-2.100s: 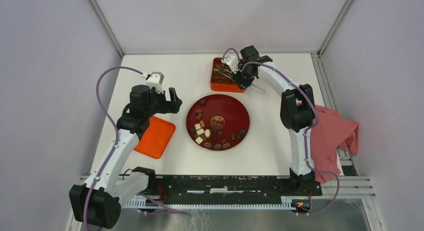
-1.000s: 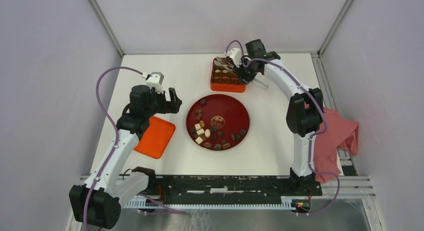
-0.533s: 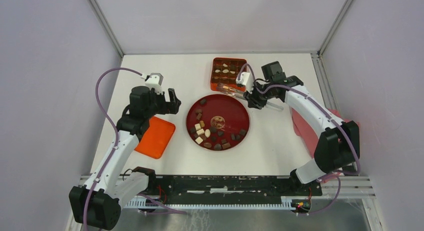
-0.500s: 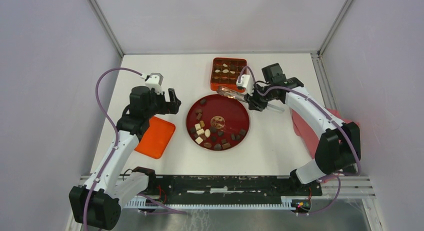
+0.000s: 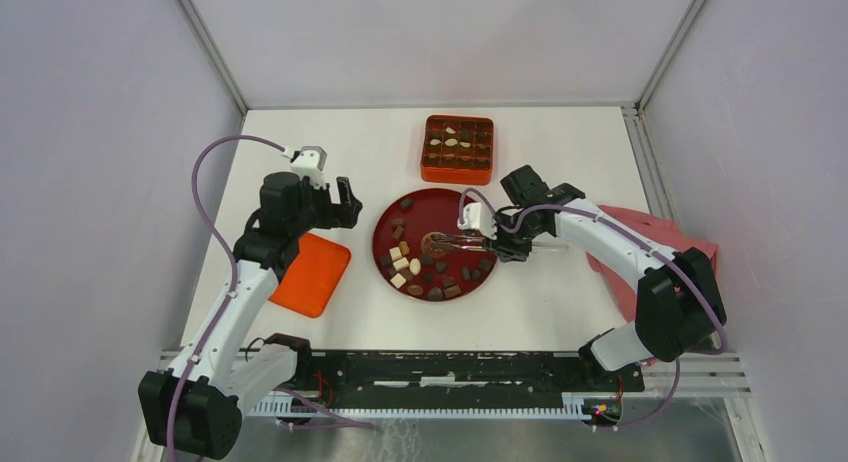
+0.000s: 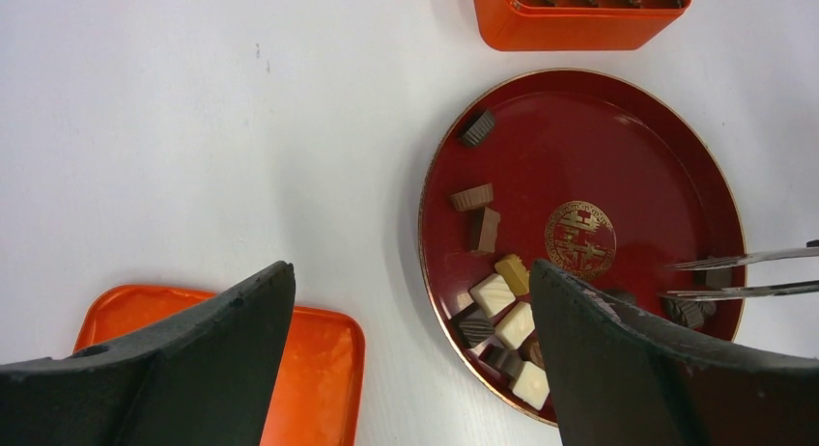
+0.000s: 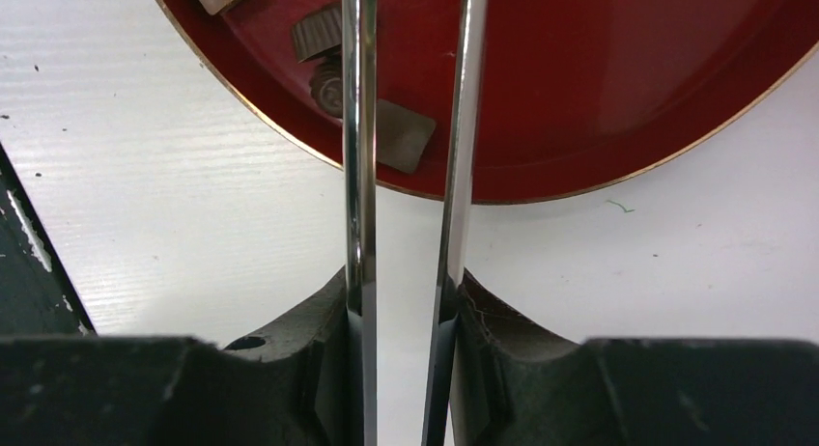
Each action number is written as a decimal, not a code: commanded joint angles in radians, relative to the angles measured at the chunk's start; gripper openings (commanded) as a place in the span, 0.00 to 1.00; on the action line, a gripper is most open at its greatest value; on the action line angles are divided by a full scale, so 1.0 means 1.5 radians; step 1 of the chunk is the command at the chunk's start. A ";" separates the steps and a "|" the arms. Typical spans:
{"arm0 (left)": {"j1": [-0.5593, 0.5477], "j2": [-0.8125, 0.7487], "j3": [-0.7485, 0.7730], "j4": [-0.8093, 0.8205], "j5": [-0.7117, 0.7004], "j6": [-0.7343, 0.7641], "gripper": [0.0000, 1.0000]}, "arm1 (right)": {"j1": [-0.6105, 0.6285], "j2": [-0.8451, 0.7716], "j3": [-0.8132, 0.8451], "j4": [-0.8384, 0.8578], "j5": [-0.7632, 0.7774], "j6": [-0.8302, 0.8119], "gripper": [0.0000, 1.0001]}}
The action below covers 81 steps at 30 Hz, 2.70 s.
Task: Pack the chocolate
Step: Pick up the fake chocolate from the plate.
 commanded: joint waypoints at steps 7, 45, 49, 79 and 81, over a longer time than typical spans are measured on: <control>0.003 0.006 -0.001 0.016 -0.003 0.039 0.95 | 0.039 -0.021 -0.042 0.008 0.085 -0.005 0.38; 0.004 -0.003 -0.002 0.015 -0.001 0.038 0.95 | 0.082 0.061 -0.007 -0.029 0.125 0.015 0.44; 0.004 -0.004 -0.002 0.015 -0.001 0.038 0.95 | 0.090 0.066 0.006 -0.040 0.138 0.022 0.44; 0.003 -0.007 -0.001 0.015 0.003 0.038 0.95 | 0.107 0.115 0.069 -0.087 0.176 0.056 0.41; 0.004 -0.006 -0.001 0.015 0.002 0.038 0.95 | 0.107 0.118 0.070 -0.090 0.174 0.056 0.32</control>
